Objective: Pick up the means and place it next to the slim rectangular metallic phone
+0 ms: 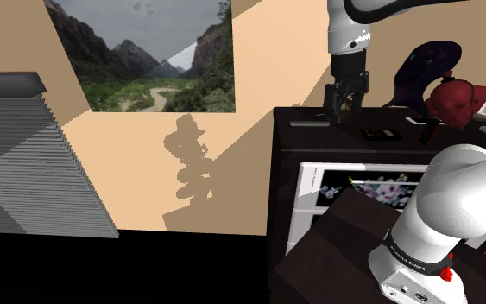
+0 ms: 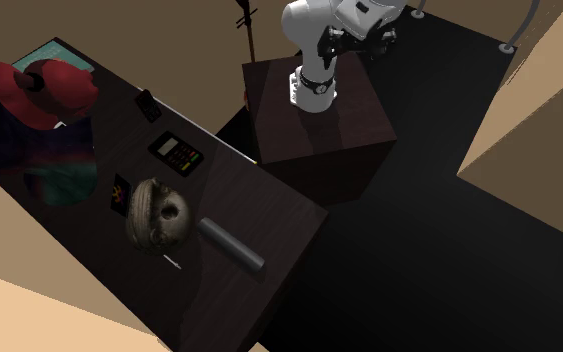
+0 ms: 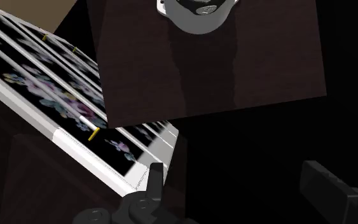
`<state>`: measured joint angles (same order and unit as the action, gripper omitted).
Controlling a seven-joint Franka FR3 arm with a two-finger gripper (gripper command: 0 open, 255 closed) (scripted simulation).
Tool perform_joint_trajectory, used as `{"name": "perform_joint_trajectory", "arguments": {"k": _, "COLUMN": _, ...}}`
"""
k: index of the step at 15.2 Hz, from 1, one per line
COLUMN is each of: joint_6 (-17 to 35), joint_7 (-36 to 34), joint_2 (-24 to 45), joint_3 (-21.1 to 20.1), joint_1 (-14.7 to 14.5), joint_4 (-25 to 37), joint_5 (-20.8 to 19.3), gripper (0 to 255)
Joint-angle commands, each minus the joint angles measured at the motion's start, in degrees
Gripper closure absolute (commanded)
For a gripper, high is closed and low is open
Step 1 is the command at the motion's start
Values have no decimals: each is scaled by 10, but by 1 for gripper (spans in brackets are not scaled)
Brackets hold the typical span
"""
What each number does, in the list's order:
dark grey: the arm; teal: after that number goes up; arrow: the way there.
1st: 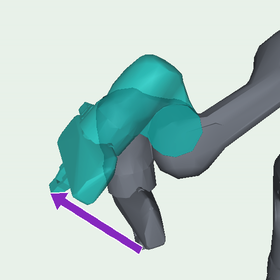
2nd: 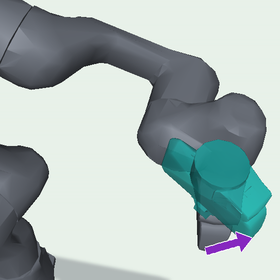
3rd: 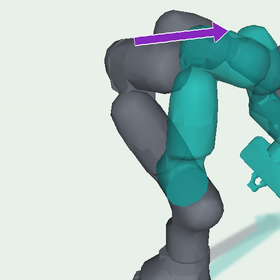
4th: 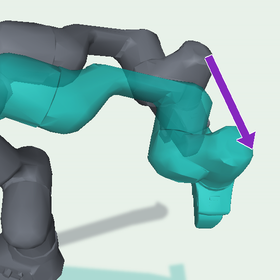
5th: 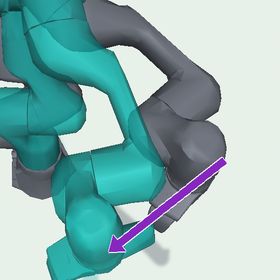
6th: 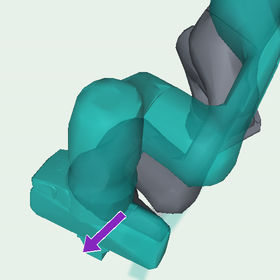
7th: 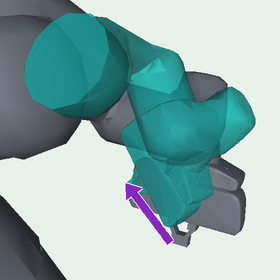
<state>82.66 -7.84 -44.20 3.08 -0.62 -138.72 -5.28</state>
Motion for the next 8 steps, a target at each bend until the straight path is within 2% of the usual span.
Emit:
{"name": "perform_joint_trajectory", "arguments": {"k": 1, "joint_6": 0, "joint_7": 0, "joint_2": 0, "joint_3": 0, "joint_1": 0, "joint_4": 0, "joint_5": 0, "gripper": 0}}
{"name": "perform_joint_trajectory", "arguments": {"k": 8, "joint_6": 106, "joint_7": 147, "joint_2": 41, "joint_3": 94, "joint_1": 6, "joint_4": -28, "joint_5": -80, "gripper": 0}}
